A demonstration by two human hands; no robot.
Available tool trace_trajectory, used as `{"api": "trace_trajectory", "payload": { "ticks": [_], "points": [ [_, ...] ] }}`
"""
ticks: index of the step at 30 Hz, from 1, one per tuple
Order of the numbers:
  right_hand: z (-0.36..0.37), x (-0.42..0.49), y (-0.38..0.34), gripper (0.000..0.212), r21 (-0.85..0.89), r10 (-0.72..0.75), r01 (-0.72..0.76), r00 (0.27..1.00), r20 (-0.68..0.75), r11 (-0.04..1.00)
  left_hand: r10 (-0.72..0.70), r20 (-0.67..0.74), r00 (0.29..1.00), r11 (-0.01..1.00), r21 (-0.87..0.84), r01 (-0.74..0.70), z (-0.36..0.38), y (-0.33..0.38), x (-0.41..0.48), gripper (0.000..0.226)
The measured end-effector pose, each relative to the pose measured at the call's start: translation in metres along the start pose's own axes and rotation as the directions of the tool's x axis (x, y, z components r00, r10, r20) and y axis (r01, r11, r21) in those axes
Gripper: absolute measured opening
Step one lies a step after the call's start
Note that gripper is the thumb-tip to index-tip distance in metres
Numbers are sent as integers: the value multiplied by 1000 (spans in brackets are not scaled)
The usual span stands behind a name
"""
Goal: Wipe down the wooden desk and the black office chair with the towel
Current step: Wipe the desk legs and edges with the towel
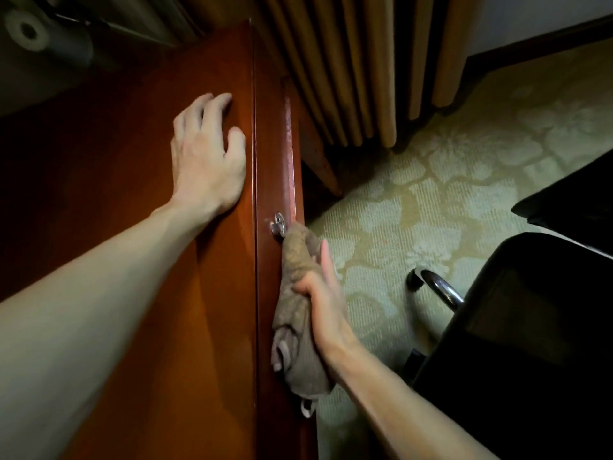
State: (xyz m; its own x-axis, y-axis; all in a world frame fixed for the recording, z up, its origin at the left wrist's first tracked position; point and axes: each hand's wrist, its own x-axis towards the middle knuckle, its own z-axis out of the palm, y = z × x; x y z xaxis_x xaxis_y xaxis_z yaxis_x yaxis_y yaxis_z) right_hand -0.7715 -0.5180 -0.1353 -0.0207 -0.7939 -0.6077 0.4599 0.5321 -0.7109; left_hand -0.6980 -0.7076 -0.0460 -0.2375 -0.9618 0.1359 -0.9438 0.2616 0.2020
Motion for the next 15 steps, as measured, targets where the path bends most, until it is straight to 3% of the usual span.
{"api": "trace_trajectory", "payload": {
  "ticks": [4, 7, 11, 15],
  "points": [
    [-1, 46, -31, 101, 82, 7, -6, 1000, -14, 997, 49, -11, 999, 998, 45, -48, 1, -9, 11, 50],
    [-6, 76, -56, 100, 13, -11, 11, 1000, 12, 1000, 71, -57, 996, 991, 113, -64, 1, -11, 45, 43],
    [-9, 138, -96, 105, -89, -77, 78, 997, 16, 993, -15, -90, 996, 1000, 10, 16, 16, -7, 73, 45],
    [-3, 207, -152, 99, -216, -112, 101, 993, -39, 971, 1, -78, 997, 1000, -16, -2, 19, -12, 75, 47]
  ]
}}
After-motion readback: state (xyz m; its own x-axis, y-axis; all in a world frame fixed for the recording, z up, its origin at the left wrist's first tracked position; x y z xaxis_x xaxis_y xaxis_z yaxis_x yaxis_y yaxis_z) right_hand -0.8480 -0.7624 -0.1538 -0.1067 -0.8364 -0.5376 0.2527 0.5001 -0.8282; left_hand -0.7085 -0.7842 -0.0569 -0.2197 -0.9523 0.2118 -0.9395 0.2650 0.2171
